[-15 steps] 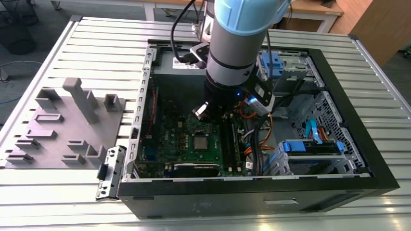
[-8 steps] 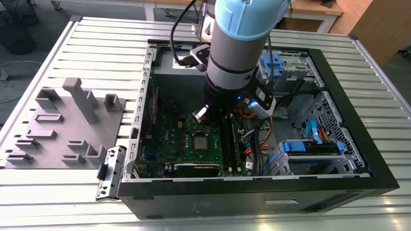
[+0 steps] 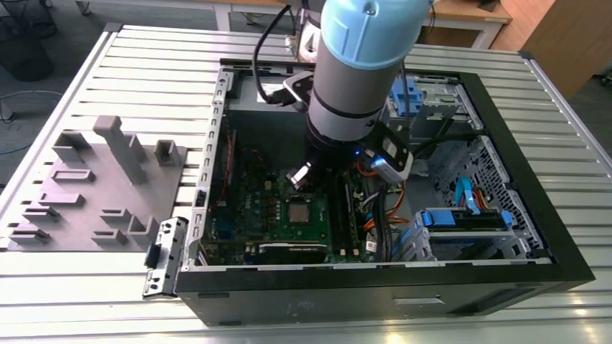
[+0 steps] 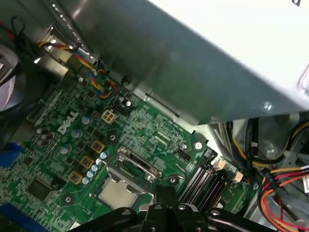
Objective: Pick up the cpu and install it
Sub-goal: 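Close the cpu cover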
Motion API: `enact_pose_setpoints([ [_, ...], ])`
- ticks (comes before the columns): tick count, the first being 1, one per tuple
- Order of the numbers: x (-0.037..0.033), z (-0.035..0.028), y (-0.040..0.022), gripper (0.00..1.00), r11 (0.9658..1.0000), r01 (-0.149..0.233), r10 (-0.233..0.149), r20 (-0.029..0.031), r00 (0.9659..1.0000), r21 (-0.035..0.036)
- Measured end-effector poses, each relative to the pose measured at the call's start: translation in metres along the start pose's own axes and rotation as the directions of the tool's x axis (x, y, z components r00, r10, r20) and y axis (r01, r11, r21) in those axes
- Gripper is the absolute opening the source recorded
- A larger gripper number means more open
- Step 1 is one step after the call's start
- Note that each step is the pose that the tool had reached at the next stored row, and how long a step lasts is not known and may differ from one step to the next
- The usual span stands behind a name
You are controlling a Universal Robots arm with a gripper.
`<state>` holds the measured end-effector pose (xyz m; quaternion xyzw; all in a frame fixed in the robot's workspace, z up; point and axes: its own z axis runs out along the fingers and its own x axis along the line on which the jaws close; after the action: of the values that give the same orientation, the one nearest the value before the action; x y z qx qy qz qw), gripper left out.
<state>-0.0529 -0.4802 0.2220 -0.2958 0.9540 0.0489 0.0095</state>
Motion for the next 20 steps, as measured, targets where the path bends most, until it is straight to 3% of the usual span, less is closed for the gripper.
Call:
enact_pose_setpoints([
  [8,0.0050,-0.0011,-0.0088,0.11,1.0000,0.000,0.000,0.0005,1.0000,-0.0011],
  [14,-0.0039,-0.0010,-0.0156,0.11,1.0000,0.000,0.000,0.0007,1.0000,-0.0012],
  [20,-0.0047,-0.0008,-0.0157,0.11,1.0000,0.000,0.000,0.0007,1.0000,-0.0011],
])
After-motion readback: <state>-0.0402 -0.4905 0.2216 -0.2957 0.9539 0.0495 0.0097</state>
